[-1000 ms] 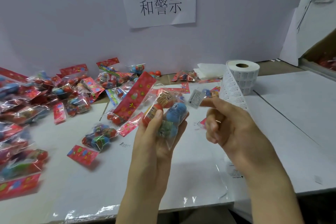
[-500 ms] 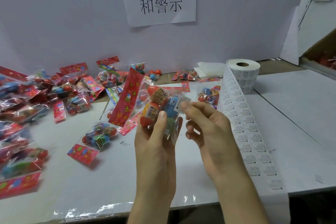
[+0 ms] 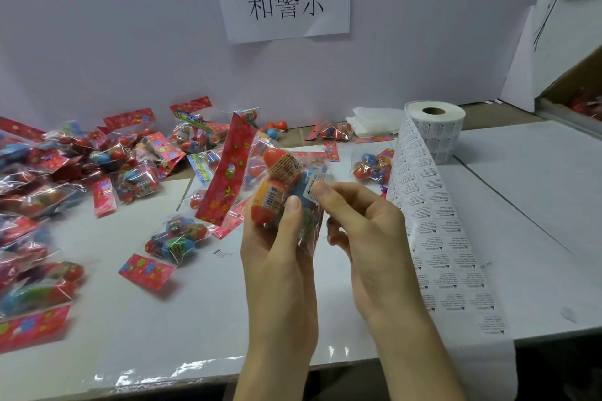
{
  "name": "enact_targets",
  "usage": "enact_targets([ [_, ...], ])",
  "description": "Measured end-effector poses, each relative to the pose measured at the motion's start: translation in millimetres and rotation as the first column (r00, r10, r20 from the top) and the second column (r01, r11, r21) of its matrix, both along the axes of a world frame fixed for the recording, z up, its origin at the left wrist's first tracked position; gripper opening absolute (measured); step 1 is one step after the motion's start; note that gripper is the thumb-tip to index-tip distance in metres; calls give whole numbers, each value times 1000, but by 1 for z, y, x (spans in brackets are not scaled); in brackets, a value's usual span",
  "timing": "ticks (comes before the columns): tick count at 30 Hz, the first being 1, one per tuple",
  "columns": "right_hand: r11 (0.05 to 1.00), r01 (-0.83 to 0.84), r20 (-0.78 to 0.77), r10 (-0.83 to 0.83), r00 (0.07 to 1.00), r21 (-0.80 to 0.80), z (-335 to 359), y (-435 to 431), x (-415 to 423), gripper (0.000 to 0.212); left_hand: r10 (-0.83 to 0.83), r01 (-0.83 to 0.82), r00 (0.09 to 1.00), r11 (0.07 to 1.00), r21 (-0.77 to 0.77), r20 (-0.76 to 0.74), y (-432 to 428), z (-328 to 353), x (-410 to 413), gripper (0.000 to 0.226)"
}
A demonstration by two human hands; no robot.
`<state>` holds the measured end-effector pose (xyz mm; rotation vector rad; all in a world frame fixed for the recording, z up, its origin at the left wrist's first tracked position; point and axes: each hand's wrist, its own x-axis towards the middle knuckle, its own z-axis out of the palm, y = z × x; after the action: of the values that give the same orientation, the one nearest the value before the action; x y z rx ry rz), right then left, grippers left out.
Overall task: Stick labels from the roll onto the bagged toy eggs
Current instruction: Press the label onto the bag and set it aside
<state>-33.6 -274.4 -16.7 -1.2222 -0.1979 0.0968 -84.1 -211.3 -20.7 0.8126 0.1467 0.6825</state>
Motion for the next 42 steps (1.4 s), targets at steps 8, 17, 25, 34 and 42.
enact_targets([
  [8,988,122,114,-110,987,-100,-4,-1,4,16,34,-31,999,994,105,-27,2,-2,1,46],
  [17,956,-27,49,43,998,-291,-16,-5,18,73,-45,59,988,994,91,-147,19,-7,1,52],
  [25,963,-48,233,112,966,-263,-14,-20,22,21,-101,186,951,942,278,-293,31,-11,-2,60],
  [34,981,-93,232,131,964,-167,-16,-23,26,11,-8,139,926,936,322,-376,37,-15,0,77],
  [42,960,-67,278,145,950,-273,-12,-21,22,30,29,98,934,939,330,-357,33,-12,-3,68],
])
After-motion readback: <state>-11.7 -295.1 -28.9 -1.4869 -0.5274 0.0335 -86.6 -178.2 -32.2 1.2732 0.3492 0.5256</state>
